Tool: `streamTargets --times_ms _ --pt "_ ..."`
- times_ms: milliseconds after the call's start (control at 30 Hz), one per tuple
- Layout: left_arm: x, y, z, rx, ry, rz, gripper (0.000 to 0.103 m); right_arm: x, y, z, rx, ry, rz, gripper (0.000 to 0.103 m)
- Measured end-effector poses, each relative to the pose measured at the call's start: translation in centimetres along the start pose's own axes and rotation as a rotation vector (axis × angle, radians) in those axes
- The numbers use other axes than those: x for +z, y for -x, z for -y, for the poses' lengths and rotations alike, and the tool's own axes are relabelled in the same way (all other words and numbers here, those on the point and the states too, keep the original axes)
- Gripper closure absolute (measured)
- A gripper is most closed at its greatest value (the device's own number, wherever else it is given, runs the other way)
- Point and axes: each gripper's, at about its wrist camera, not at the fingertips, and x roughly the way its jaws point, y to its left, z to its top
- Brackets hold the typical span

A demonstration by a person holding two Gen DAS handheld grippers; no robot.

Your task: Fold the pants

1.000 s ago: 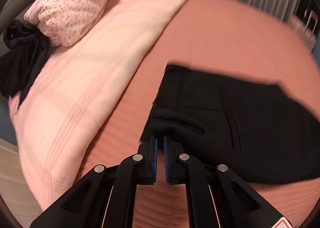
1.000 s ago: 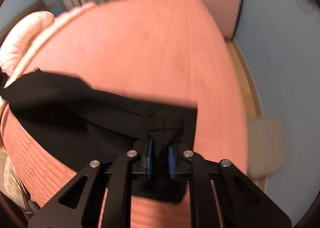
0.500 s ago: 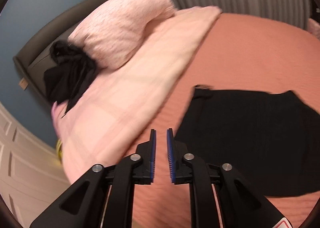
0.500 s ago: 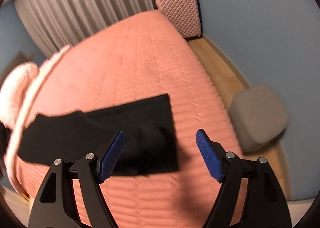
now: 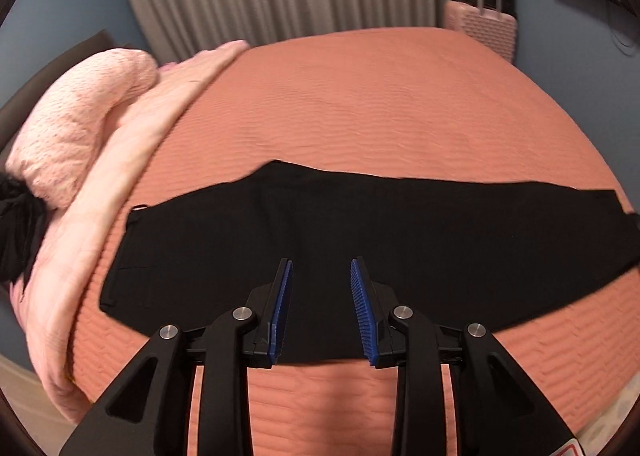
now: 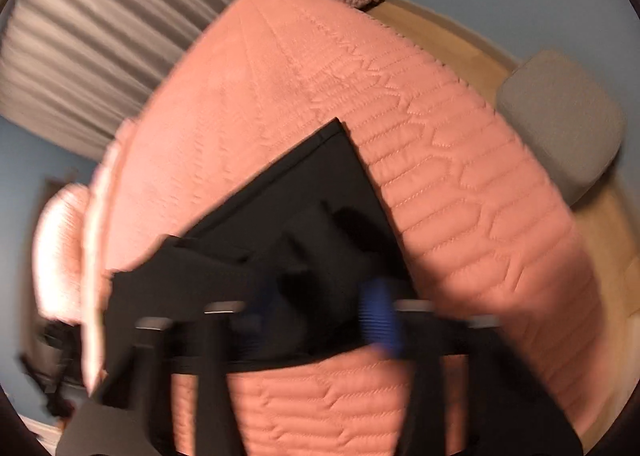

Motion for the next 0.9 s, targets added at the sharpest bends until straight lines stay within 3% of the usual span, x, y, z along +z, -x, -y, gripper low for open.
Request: streamTargets --times_ms 133,167,200,267,367,467,533,567,600,800,900 --pt "-0.5 0.9 1.1 -0.026 -0.019 0.001 0.063 -0.3 8.5 -7.0 0.125 0.228 0.252 0.095" --pt "-0.7 1.0 1.2 -0.02 -0.016 -0.003 0.063 -0.5 8.9 -7.0 0.116 0.242 0.267 0.095" --pt "-1.0 1.0 1.0 -0.028 -0.014 -0.011 0.063 -0.7 8.4 -6.3 0.074 0.251 0.254 0.095" --pt "-1.5 0.6 1.1 -0.034 -0.009 -0.031 0.063 -1.2 4.4 -1.9 -0.052 0.194 0.136 0.095" --pt "-2.3 0.1 1.4 -0.019 -0.013 -0.066 0.063 -2.7 -0.5 3.3 -0.08 0.057 -0.012 0.094" --pt "-2.9 0.2 1.4 0.003 -0.015 -0.085 0.063 -3.8 -0.8 3.6 -0.079 0.052 0.022 0.086" --pt "-2.9 0.1 1.3 0.003 -0.007 -0.096 0.063 -4.0 -0.3 3.6 -0.114 0.045 0.034 0.073" --pt "-2.9 0.0 1.3 -0.001 -0.002 -0.097 0.063 -3.9 0.0 3.6 -0.135 0.046 0.046 0.057" --pt "-2.9 0.0 1.4 0.0 -0.005 -0.097 0.063 -4.0 0.5 3.7 -0.152 0.046 0.062 0.049" --pt "-2.3 0.0 3.9 -0.005 -0.048 -0.08 0.059 -6.9 3.0 4.7 -0.127 -0.012 0.123 0.046" --pt "-1.9 0.0 5.7 -0.03 -0.062 -0.069 0.054 -8.2 1.9 3.4 -0.05 -0.015 0.11 0.046"
